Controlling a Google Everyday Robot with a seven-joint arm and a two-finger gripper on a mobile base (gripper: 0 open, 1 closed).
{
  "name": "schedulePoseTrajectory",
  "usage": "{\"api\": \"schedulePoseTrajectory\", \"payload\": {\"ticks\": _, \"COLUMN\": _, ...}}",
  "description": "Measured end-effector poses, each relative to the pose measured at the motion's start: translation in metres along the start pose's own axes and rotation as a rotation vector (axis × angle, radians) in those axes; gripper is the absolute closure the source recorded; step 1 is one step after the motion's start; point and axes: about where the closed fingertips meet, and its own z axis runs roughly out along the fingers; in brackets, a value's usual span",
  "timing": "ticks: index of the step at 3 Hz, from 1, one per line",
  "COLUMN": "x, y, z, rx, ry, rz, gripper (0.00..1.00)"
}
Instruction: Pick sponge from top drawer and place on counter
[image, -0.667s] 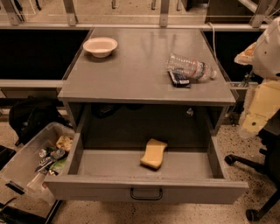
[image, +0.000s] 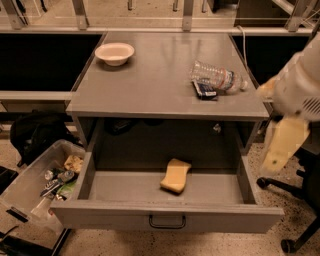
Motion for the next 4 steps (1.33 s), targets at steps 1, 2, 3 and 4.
{"api": "schedulePoseTrajectory", "payload": {"ticks": 1, "x": 0.006, "y": 0.03, "z": 0.103, "rx": -0.166, "ry": -0.05, "rz": 0.007, "gripper": 0.0}}
{"api": "schedulePoseTrajectory", "payload": {"ticks": 2, "x": 0.018, "y": 0.05, "z": 0.147, "rx": -0.248, "ry": -0.037, "rz": 0.023, "gripper": 0.0}}
{"api": "schedulePoseTrajectory", "payload": {"ticks": 3, "x": 0.018, "y": 0.05, "z": 0.147, "rx": -0.248, "ry": -0.037, "rz": 0.023, "gripper": 0.0}}
{"api": "schedulePoseTrajectory", "payload": {"ticks": 4, "x": 0.007, "y": 0.043, "z": 0.173, "rx": -0.204, "ry": -0.041, "rz": 0.023, "gripper": 0.0}}
